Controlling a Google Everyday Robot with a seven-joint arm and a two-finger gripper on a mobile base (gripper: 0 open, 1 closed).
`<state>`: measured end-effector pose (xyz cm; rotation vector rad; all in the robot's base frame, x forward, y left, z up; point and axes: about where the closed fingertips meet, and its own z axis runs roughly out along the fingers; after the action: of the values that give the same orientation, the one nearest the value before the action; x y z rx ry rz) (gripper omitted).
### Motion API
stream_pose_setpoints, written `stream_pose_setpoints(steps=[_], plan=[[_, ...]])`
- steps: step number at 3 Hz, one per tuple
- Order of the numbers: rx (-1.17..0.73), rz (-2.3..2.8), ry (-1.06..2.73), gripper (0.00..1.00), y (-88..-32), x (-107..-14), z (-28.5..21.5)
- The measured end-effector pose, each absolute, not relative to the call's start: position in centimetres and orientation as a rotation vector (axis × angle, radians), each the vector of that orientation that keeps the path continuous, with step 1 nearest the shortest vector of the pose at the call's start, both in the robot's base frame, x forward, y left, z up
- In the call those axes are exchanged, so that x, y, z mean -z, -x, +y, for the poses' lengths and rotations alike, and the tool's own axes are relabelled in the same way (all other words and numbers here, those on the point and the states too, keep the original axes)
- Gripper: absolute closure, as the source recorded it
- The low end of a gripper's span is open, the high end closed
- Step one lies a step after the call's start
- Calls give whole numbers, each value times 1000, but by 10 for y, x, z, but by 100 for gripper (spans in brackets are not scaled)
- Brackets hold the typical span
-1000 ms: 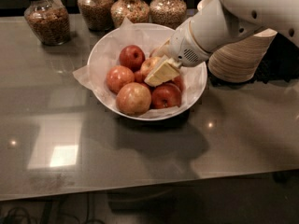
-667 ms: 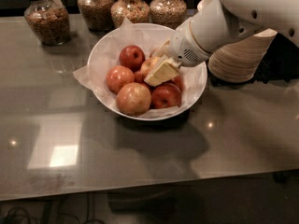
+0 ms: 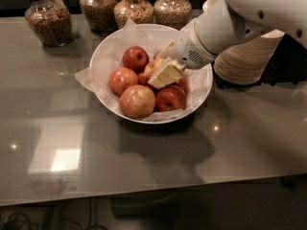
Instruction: Pick apple from white bowl
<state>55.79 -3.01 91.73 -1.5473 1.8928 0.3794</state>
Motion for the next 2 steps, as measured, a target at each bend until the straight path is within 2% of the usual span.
stream_pose_setpoints(steps=[2], plan=[[-432, 1842, 1554, 100, -556, -928, -21]])
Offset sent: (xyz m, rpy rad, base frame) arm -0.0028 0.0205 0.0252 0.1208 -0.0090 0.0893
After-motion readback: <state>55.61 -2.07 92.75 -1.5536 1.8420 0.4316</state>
